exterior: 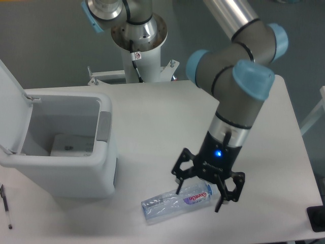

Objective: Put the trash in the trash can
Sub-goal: 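Move the open gripper back over the clear water bottle, then lower the gripper around the bottle's cap end and close on it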

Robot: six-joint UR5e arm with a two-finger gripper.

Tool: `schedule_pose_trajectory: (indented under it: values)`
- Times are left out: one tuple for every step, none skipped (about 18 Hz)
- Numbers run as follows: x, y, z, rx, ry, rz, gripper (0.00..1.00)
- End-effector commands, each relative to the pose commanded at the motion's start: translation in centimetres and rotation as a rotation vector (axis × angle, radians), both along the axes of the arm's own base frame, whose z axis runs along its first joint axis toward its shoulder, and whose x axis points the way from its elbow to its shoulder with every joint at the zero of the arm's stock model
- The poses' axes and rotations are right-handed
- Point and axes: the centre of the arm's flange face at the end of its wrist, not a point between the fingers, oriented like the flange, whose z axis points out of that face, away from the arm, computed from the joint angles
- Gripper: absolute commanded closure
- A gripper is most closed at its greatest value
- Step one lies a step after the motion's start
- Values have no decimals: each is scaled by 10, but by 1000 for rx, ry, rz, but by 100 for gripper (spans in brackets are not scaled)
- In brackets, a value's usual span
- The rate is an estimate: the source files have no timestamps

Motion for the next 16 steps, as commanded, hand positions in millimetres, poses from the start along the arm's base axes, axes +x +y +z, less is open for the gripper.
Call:
schedule_pose_trajectory:
  values:
    - [1, 2, -6, -5, -8, -3, 0]
    - [3, 6, -13, -12, -12, -12, 0]
    - [4, 8, -19, -21, -10, -24, 0]
    - [4, 9, -29, -42, -8, -32, 0]
    - [11, 16, -38, -66, -1, -47, 0]
    - [16, 22, -49, -101, 13, -60, 0]
    - [22, 29, -61, -137, 27, -74, 0]
    - [27, 35, -67, -169, 45, -84, 0]
    - [32, 38, -72, -198, 64, -97, 0]
    - [38, 43, -75, -218, 79, -111, 0]
    - [44, 46, -77, -229, 88, -124, 0]
    - [47, 48, -80, -240, 90, -130, 0]
    - [51, 52, -87, -247, 85, -138, 0]
    - [51, 52, -91, -263, 87, -136, 0]
    - [57, 56, -99, -302, 100, -146, 0]
    - [60, 58, -105, -334, 117, -162, 0]
